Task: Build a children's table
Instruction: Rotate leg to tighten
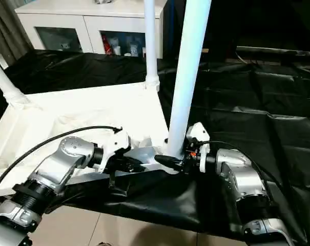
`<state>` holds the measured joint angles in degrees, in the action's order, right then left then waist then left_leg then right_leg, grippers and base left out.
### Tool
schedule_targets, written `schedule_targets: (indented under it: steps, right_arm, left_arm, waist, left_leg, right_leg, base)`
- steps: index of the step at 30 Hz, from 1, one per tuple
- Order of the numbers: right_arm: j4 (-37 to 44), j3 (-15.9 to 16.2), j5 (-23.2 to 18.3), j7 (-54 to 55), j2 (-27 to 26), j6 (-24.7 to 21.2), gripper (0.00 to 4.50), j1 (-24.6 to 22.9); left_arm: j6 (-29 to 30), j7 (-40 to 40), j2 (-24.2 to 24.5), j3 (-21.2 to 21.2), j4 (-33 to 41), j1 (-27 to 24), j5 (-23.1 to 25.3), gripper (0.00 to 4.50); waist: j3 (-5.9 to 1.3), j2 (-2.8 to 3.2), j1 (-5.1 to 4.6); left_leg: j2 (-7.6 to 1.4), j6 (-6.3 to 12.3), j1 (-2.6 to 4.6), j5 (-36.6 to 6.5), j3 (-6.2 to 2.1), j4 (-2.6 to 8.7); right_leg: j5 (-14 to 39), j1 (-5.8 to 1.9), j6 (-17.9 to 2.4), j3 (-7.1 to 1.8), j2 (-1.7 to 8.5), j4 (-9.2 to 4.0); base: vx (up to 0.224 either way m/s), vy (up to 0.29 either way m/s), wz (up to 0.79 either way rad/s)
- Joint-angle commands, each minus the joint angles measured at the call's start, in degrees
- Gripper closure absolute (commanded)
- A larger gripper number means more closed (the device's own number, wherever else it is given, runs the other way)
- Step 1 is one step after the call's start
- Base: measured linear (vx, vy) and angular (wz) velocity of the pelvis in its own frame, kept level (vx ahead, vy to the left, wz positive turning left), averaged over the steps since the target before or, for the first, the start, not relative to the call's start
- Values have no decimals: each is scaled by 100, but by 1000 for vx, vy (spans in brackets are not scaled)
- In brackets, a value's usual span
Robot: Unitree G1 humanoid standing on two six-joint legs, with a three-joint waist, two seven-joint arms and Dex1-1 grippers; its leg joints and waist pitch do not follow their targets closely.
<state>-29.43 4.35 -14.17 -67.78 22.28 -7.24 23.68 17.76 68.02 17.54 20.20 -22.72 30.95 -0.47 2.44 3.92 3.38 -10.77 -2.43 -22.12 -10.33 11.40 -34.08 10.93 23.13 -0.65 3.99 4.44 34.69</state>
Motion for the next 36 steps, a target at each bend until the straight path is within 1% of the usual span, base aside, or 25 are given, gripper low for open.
schedule_targets:
  steps: [1,3,5,7,9,10,11,14,15,17,18,19,20,21,22,24,26,27,28,29,30,31,33,34,36]
  right_arm:
    - [-40,11,-8,23,91,-93,137,-71]
    - [-29,12,-6,20,87,-110,140,-77]
    - [-25,4,5,82,50,-156,164,-90]
    - [-93,2,117,391,-46,-193,166,-89]
    - [-270,-15,275,834,-203,-71,168,-44]
    - [-566,-74,484,1528,-417,112,169,60]
    - [-566,-74,484,1528,-417,112,170,60]
    - [-1159,-167,768,2801,-838,391,170,282]
    - [-1333,-213,798,3217,-1028,416,171,374]
    - [-1522,-282,810,3803,-1323,387,171,509]
    - [-1539,-288,811,3864,-1354,383,172,523]
    - [-1589,-306,815,4049,-1446,370,172,565]
    - [-1743,-294,890,4424,-1756,412,172,714]
    - [-1796,-285,913,4512,-1867,449,172,776]
    - [-1894,-290,888,4532,-2028,536,172,874]
    - [-1948,-248,858,4368,-2118,621,103,944]
    - [-1971,-189,882,4253,-2103,673,103,960]
    - [-1972,-181,885,4233,-2097,682,82,961]
    - [-1954,-167,880,4152,-2063,707,66,954]
    - [-1940,-160,879,4111,-2040,716,58,949]
    - [-1882,-101,945,3897,-1877,769,55,906]
    - [-1818,-23,1033,3657,-1672,812,55,846]
    - [-1769,31,1086,3477,-1517,844,55,797]
    - [-1761,38,1093,3431,-1482,853,55,786]
    - [-1550,2,970,2872,-1171,876,55,649]
  left_arm:
    - [58,277,24,82,270,-15,-221,450]
    - [70,269,24,79,281,-19,-218,450]
    - [80,173,3,62,275,-18,-181,450]
    - [75,-188,-116,-11,118,55,-68,450]
    - [49,-640,-298,-128,-144,184,26,450]
    - [20,-1081,-474,-225,-420,336,119,450]
    - [20,-1081,-474,-225,-420,336,119,450]
    - [39,-1934,-851,-417,-960,654,236,450]
    - [53,-2253,-1001,-488,-1177,782,258,450]
    - [36,-2690,-1205,-589,-1485,963,275,450]
    - [33,-2731,-1224,-598,-1515,981,276,450]
    - [22,-2855,-1283,-627,-1605,1034,276,450]
    - [-116,-3071,-1452,-689,-1895,1198,240,450]
    - [-184,-3087,-1495,-692,-1983,1245,240,450]
    - [-298,-3071,-1548,-691,-2119,1312,242,450]
    - [-397,-2998,-1559,-673,-2192,1345,247,450]
    - [-444,-2886,-1538,-648,-2186,1334,240,450]
    - [-449,-2866,-1533,-642,-2182,1331,240,450]
    - [-474,-2789,-1502,-613,-2163,1311,251,450]
    - [-491,-2746,-1483,-597,-2148,1299,257,450]
    - [-482,-2509,-1406,-549,-2048,1230,231,450]
    - [-486,-2243,-1316,-491,-1883,1127,195,450]
    - [-503,-2034,-1243,-445,-1746,1039,162,450]
    - [-506,-1983,-1226,-435,-1718,1020,154,450]
    - [-504,-1423,-982,-276,-1300,767,69,450]
  waist:
    - [-351,-112,-1]
    - [-352,-114,-2]
    - [-353,-117,-3]
    - [-352,-124,-6]
    - [-343,-135,-22]
    - [-341,-132,-34]
    - [-326,-129,-55]
    - [-323,-146,-84]
    - [-330,-143,-105]
    - [-328,-142,-127]
    - [-331,-138,-137]
    - [-339,-145,-134]
    - [-340,-129,-128]
    - [-335,-126,-139]
    - [-343,-131,-146]
    - [-344,-132,-142]
    - [-342,-151,-138]
    - [-337,-143,-136]
    - [-339,-158,-149]
    - [-336,-150,-150]
    - [-335,-162,-157]
    - [-341,-167,-156]
    - [-345,-164,-151]
    - [-350,-166,-148]
    - [-358,-167,-129]
  left_leg:
    - [-262,613,82,-927,-124,351]
    - [-258,605,81,-926,-124,348]
    - [-257,600,81,-913,-126,347]
    - [-256,586,83,-919,-127,348]
    - [-256,560,81,-937,-122,350]
    - [-238,473,96,-1043,-127,354]
    - [-231,398,106,-1141,-133,365]
    - [-223,309,109,-1224,-141,370]
    - [-211,276,127,-1263,-137,368]
    - [-199,303,106,-1235,-138,369]
    - [-196,307,120,-1227,-137,365]
    - [-199,334,100,-1173,-142,365]
    - [-192,371,94,-1151,-138,360]
    - [-186,370,98,-1171,-133,359]
    - [-186,353,93,-1176,-148,370]
    - [-189,406,88,-1196,-145,365]
    - [-198,474,75,-1189,-141,364]
    - [-198,482,77,-1196,-144,368]
    - [-198,488,62,-1181,-151,372]
    - [-202,495,58,-1193,-154,377]
    - [-201,503,71,-1236,-148,369]
    - [-200,529,64,-1190,-144,362]
    - [-216,576,49,-1079,-145,357]
    - [-215,612,45,-1032,-140,347]
    - [-224,677,51,-990,-140,340]
  right_leg:
    - [1116,-283,-1331,-241,385,-440]
    - [1142,-286,-1319,-241,384,-444]
    - [1137,-288,-1316,-239,383,-442]
    - [1167,-284,-1306,-241,384,-446]
    - [1212,-277,-1299,-243,382,-455]
    - [1432,-266,-1252,-240,389,-480]
    - [1625,-255,-1207,-238,392,-505]
    - [1866,-249,-1113,-239,407,-531]
    - [1894,-241,-1093,-238,394,-544]
    - [1823,-248,-1091,-239,393,-539]
    - [1796,-241,-1092,-236,385,-546]
    - [1708,-262,-1111,-238,396,-534]
    - [1697,-262,-1090,-235,398,-541]
    - [1724,-243,-1086,-236,395,-548]
    - [1739,-267,-1079,-225,397,-542]
    - [1689,-272,-1088,-231,408,-538]
    - [1609,-278,-1117,-231,409,-529]
    - [1636,-278,-1118,-227,410,-529]
    - [1666,-299,-1103,-220,416,-526]
    - [1698,-295,-1101,-219,416,-526]
    - [1766,-283,-1093,-222,416,-539]
    - [1703,-291,-1109,-225,412,-531]
    - [1516,-298,-1160,-233,417,-503]
    - [1410,-307,-1196,-230,415,-492]
    - [1307,-316,-1250,-235,421,-476]
  base:
    - [0,0,0]
    - [0,0,0]
    - [0,0,0]
    - [0,0,0]
    - [0,0,0]
    - [0,0,0]
    - [0,0,0]
    - [0,0,0]
    - [0,0,0]
    - [0,0,0]
    - [0,0,0]
    - [0,0,0]
    - [0,0,0]
    - [0,0,0]
    - [0,0,0]
    - [0,0,0]
    - [0,0,0]
    - [0,0,0]
    - [0,0,0]
    - [0,0,0]
    - [0,0,0]
    - [0,0,0]
    - [0,0,0]
    - [0,0,0]
    - [0,0,0]
